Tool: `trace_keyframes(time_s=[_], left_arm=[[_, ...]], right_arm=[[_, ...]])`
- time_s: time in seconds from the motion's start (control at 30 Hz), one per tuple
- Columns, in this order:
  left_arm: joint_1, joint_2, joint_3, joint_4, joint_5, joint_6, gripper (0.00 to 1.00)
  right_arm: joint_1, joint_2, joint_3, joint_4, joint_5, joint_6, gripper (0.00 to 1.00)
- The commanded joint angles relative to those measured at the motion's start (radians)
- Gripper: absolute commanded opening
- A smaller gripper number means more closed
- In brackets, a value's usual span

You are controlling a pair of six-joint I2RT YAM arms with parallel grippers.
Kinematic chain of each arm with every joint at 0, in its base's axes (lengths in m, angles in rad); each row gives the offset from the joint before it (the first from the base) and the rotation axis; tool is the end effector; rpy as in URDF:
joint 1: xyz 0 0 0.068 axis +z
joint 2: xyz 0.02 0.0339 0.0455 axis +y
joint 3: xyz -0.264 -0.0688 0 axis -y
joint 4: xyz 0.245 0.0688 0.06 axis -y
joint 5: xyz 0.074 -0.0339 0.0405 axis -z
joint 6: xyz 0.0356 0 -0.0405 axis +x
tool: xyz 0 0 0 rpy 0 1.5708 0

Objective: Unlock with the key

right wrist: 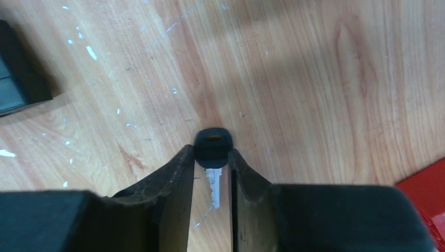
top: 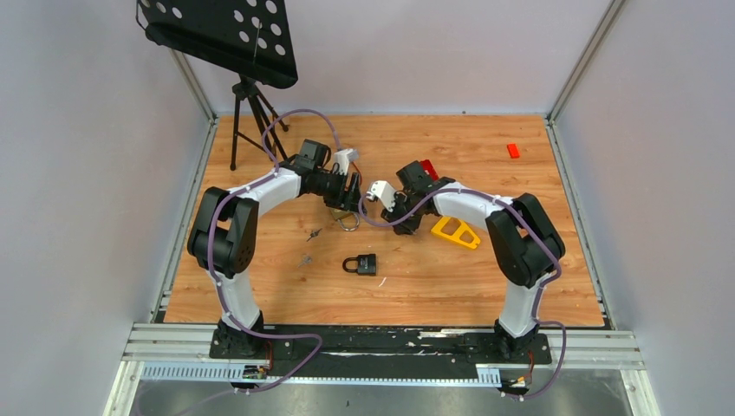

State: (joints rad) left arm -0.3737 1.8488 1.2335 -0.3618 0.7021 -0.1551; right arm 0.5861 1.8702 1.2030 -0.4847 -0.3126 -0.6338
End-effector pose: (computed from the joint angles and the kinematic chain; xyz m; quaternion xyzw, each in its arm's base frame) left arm 0.3489 -0.1615 0.1911 0.1979 0.8816 -0.3892 0.1792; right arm 0.3033 0.2145 0.1627 -0.5800 0.7735 0.1473 0.2090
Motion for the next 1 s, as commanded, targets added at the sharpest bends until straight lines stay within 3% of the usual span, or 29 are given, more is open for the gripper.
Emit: trace_keyframes(time_s=[0.0,0.27,0.43,0.5,0.97], left_arm=[[-0.002,0.004,0.01,0.023,0.022,-0.009,0.67],[-0.006,0.011,0.018,0.029,0.029,-0.018,0.67],[-0.011,0.01,0.017,0.03,0.03,-0.018,0.67],[-0.011,0.01,0.016,0.03,0.03,-0.018,0.67],[-0.019,0.012,0.017,0.037,0.036,-0.027,0.67]], right_arm=[[-0.003,-0.075,0.001,0.024,-0.048,0.016,0.06],[-0.003,-0.093,0.014,0.019,-0.044,0.023,0.07],[-0.008,-0.093,-0.002,-0.003,-0.02,0.016,0.27],[-0.012,-0.096,-0.018,-0.009,-0.008,0.009,0.3],[-0.014,-0.066,-0.069,-0.001,0.026,0.0,0.24]])
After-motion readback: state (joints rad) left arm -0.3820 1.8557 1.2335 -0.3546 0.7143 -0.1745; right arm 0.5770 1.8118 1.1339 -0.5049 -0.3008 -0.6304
